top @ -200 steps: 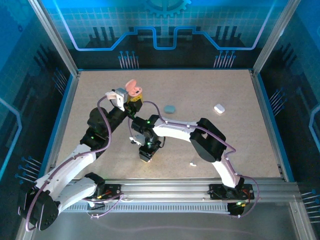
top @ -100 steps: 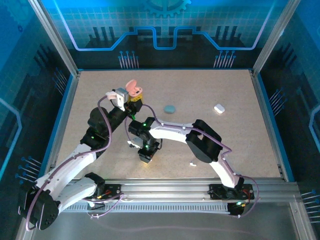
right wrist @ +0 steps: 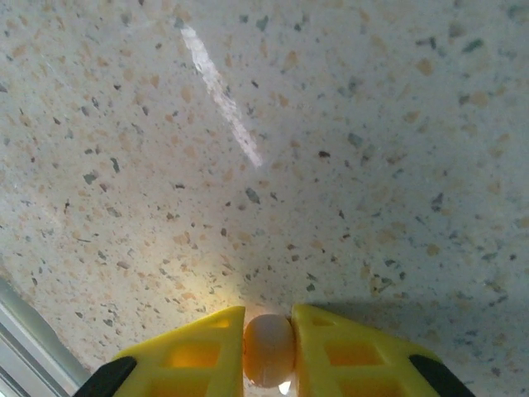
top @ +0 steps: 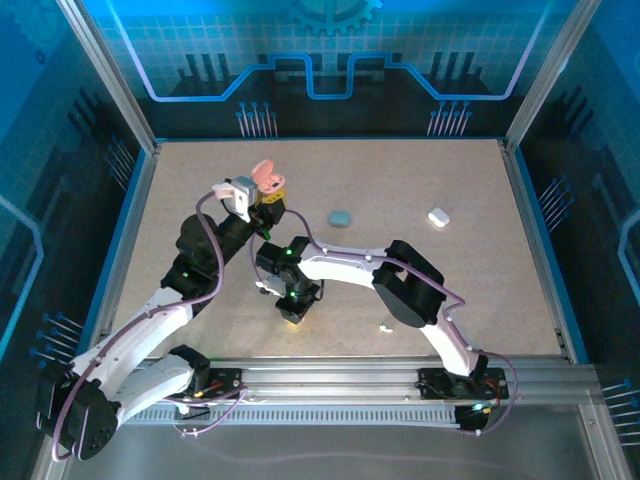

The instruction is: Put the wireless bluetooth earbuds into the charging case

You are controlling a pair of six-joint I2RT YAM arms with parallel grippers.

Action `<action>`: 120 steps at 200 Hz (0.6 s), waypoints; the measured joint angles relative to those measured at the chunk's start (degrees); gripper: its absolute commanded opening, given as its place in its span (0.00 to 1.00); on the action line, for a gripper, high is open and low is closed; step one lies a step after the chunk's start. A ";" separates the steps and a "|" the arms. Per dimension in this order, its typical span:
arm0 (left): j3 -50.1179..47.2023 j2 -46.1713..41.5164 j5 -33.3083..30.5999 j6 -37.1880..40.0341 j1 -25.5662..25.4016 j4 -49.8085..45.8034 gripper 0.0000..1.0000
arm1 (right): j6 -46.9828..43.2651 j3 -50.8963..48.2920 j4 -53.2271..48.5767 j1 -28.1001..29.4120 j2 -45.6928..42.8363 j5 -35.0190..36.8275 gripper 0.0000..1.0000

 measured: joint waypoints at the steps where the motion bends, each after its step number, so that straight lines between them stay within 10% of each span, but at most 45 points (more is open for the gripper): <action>1: 0.00 0.00 0.00 0.00 0.00 0.00 0.34 | 0.09 -0.15 0.02 -0.07 -0.11 0.00 0.20; 120: -0.13 12.22 6.64 2.80 -3.72 7.41 0.35 | 18.84 -25.88 19.45 -34.05 -42.18 -28.20 0.20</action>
